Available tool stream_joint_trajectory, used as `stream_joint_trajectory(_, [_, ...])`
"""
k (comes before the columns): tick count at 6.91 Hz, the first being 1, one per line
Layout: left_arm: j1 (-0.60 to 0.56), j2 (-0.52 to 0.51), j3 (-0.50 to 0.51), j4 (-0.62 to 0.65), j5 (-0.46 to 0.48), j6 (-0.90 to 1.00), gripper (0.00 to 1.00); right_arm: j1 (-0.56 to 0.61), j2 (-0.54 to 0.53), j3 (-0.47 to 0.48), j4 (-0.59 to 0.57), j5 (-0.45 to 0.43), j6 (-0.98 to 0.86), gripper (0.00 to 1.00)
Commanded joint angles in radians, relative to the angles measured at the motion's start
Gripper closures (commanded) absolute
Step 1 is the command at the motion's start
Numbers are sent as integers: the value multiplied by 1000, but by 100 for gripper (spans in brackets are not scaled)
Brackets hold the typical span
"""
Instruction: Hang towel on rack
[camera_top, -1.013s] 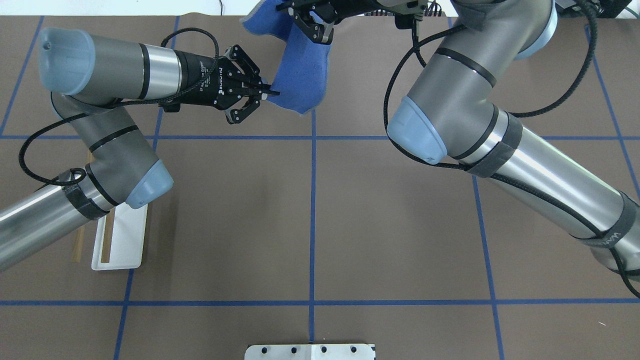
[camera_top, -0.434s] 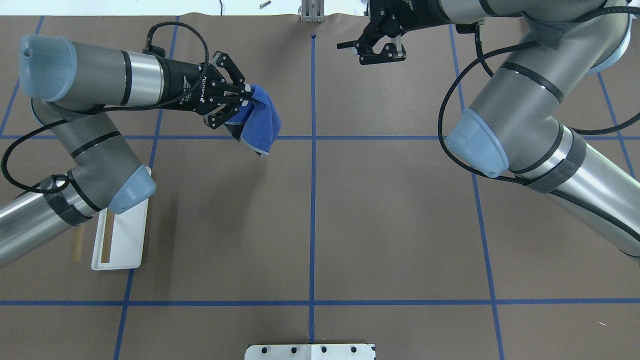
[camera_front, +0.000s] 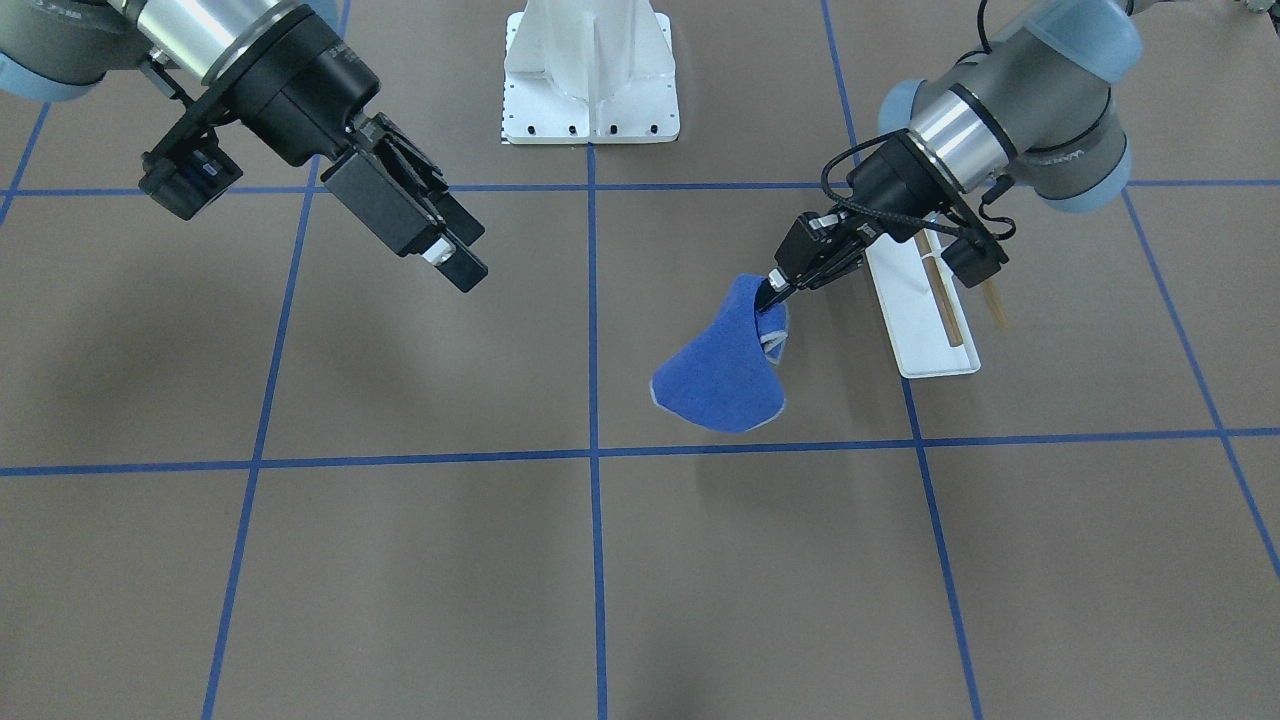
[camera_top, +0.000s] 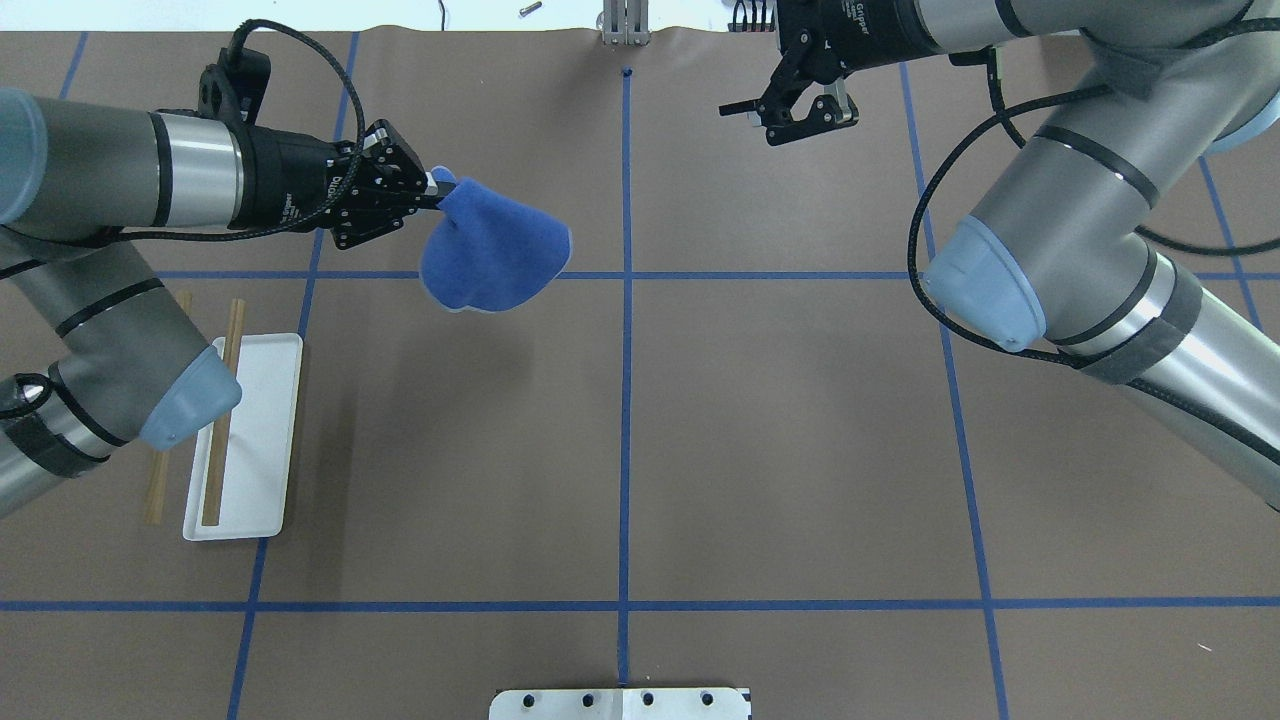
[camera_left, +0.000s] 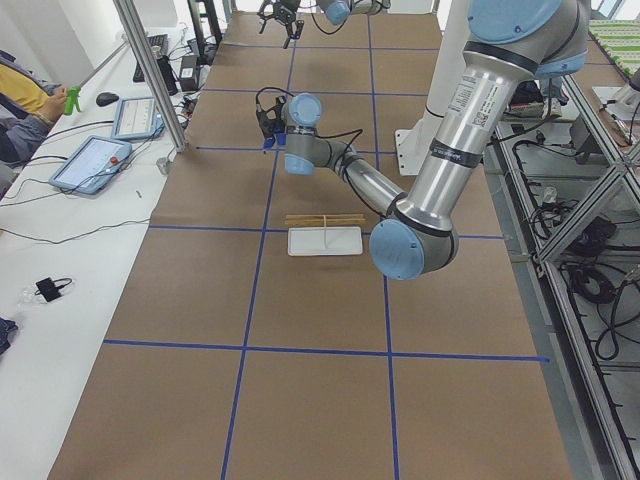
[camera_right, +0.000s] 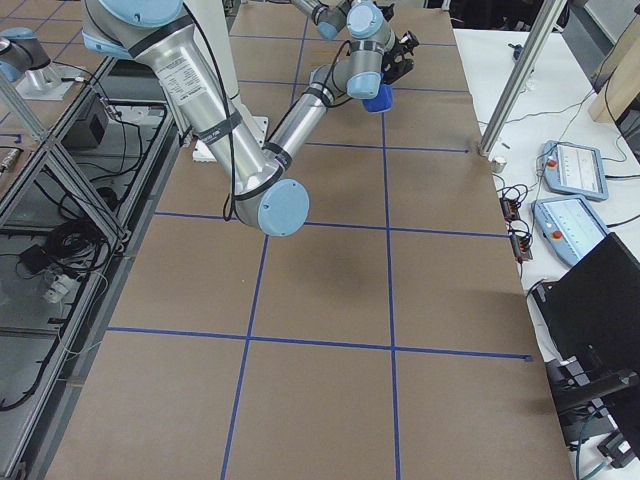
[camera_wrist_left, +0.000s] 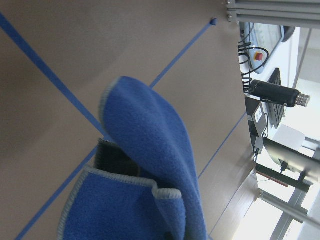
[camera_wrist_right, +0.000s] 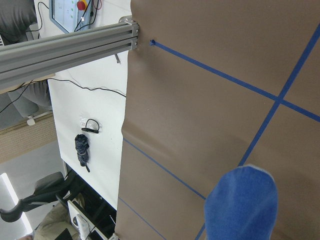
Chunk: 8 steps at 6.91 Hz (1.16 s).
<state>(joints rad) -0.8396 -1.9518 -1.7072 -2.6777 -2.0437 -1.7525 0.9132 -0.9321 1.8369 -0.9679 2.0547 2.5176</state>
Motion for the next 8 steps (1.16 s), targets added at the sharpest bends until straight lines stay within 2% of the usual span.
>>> stream_joint_trajectory(1, [-30,80,-28,19,2,410,100,4,-26,4,-5,4,-101,0])
stream_joint_trajectory(2, [-56,127,-60,53,5,597,100,7,-58,13,-3,7,-220,0])
stream_joint_trajectory(3, [-58,175,-92,56,19,725,100,10,-72,19,-5,5,-259,0])
stream_joint_trajectory(4, [-52,229,-135,61,96,831,100,12,-74,19,-5,5,-261,0])
stream_joint_trajectory(6, [-17,274,-169,58,146,828,100,13,-79,16,-2,4,-278,0])
stream_joint_trajectory(8, [33,303,-187,-5,142,701,100,13,-88,15,-5,2,-296,0])
